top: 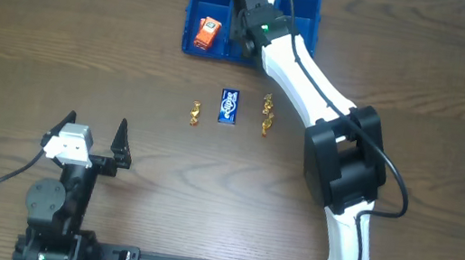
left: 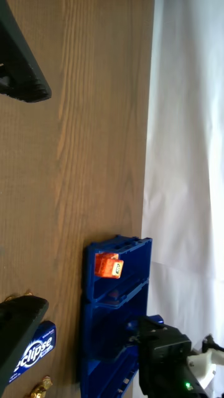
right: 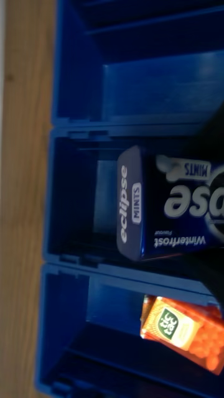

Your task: Sort Candies Into Trays

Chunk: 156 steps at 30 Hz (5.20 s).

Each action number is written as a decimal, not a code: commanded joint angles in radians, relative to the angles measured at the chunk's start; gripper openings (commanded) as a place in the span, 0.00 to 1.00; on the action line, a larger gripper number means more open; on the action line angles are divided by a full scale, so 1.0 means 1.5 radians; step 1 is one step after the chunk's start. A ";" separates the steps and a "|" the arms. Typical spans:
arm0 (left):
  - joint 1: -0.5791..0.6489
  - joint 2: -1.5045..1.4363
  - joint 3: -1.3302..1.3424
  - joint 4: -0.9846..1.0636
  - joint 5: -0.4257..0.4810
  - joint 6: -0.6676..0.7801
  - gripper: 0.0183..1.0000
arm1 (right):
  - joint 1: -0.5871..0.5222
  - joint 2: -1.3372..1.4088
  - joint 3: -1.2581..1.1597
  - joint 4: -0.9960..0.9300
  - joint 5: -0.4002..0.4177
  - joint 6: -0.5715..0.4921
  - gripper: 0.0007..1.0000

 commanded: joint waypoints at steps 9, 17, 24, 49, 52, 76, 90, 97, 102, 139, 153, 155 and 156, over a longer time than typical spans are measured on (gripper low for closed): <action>0.002 -0.004 -0.012 -0.024 0.014 0.005 1.00 | 0.008 -0.037 0.041 -0.044 0.014 0.008 1.00; 0.002 -0.004 -0.012 -0.024 0.014 0.005 1.00 | 0.046 -0.066 0.193 -0.421 -0.035 0.073 1.00; 0.002 -0.004 -0.012 -0.024 0.014 0.005 1.00 | 0.080 -0.065 0.086 -0.463 -0.086 0.111 1.00; 0.002 -0.004 -0.012 -0.024 0.014 0.005 1.00 | 0.109 0.024 -0.086 -0.289 -0.111 0.126 0.93; 0.002 -0.004 -0.012 -0.024 0.014 0.005 1.00 | 0.109 0.029 -0.086 -0.290 -0.111 0.139 0.88; 0.002 -0.004 -0.012 -0.024 0.014 0.005 1.00 | 0.108 -0.002 -0.067 -0.325 -0.131 0.194 0.04; 0.002 -0.004 -0.012 -0.024 0.014 0.005 1.00 | 0.061 -0.167 0.125 -0.258 0.057 -0.019 0.04; 0.002 -0.004 -0.012 -0.024 0.014 0.005 1.00 | 0.024 -0.064 0.125 -0.136 0.046 -0.038 0.04; 0.002 -0.004 -0.012 -0.024 0.014 0.005 1.00 | 0.001 -0.006 0.125 -0.117 0.037 -0.035 0.04; 0.002 -0.004 -0.012 -0.024 0.014 0.005 1.00 | 0.015 0.026 0.307 -0.329 -0.024 0.008 1.00; 0.002 -0.004 -0.012 -0.024 0.014 0.005 1.00 | 0.174 0.042 0.253 -0.585 -0.127 0.113 1.00; 0.002 -0.004 -0.012 -0.024 0.014 0.005 1.00 | 0.177 0.055 0.218 -0.546 -0.156 0.115 1.00; 0.002 -0.004 -0.012 -0.024 0.014 0.005 1.00 | 0.177 0.064 0.199 -0.528 -0.164 0.124 1.00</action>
